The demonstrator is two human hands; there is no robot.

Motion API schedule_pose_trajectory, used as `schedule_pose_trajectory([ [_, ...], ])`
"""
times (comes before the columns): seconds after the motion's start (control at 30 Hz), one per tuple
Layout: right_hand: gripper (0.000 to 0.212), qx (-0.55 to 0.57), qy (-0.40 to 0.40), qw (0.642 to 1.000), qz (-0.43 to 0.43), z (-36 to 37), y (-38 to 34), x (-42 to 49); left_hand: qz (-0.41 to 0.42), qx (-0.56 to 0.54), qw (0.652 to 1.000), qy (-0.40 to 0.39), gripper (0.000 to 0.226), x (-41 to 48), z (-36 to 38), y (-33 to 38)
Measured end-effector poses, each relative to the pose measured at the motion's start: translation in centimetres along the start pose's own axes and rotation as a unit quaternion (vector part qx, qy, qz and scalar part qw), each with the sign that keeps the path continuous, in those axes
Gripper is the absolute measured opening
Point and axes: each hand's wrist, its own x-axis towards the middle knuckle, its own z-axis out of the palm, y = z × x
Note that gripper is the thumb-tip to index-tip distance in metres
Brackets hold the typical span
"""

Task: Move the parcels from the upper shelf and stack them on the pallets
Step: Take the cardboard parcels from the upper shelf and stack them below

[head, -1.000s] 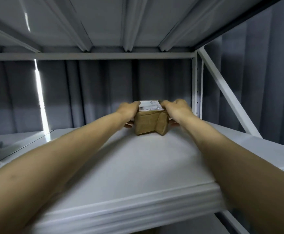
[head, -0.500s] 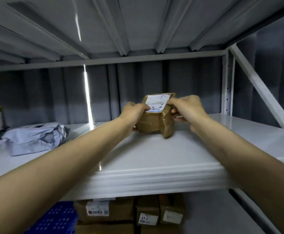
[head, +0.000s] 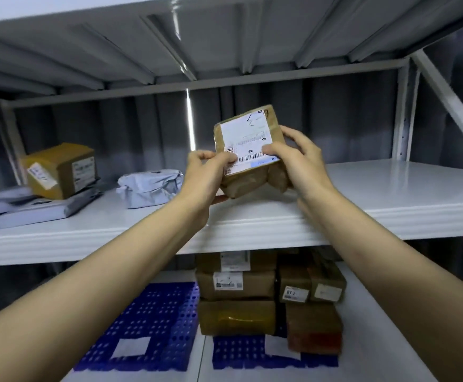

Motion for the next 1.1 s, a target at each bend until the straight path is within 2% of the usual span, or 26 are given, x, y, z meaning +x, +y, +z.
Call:
schedule_pose_trajectory([
  [0.23,0.043,0.057,-0.068,0.994,-0.062,3.3,0.2,-7.9,-0.006,0.004,1.0,-0.005,0.058,-4.0,-7.1,-1.4],
  [0.3,0.047,0.052,-0.098,0.991,-0.07,3.8,0.4,-9.7,0.005,-0.015,1.0,-0.017,0.055,-4.8,-8.4,-1.6],
  [0.4,0.047,0.055,-0.131,0.988,-0.059,4.3,1.5,-11.9,0.012,-0.04,0.997,-0.059,0.034,-6.6,-9.8,-2.0],
  [0.53,0.043,0.067,-0.138,0.988,-0.034,3.8,3.7,-14.1,-0.016,-0.055,0.995,-0.088,0.037,-8.4,-11.5,-4.3],
  [0.67,0.042,0.114,-0.109,0.987,-0.001,3.3,7.8,-17.5,-0.025,-0.074,0.994,-0.08,0.039,-10.3,-12.4,-7.9],
  [0.83,0.066,0.19,0.007,0.976,0.105,3.1,14.8,-23.4,-0.031,-0.095,0.995,-0.003,0.059,-13.6,-11.5,-14.8],
  [0.93,0.065,0.206,0.058,0.963,0.165,2.7,17.7,-25.4,-0.061,-0.123,0.99,0.044,0.065,-15.2,-10.3,-18.3],
  [1.03,0.078,0.181,0.049,0.958,0.217,2.0,19.5,-26.2,-0.107,-0.16,0.979,0.073,0.061,-15.8,-9.2,-21.4],
  [1.1,0.079,0.155,0.042,0.956,0.245,1.5,20.3,-26.4,-0.124,-0.183,0.971,0.091,0.05,-15.7,-8.7,-22.9],
])
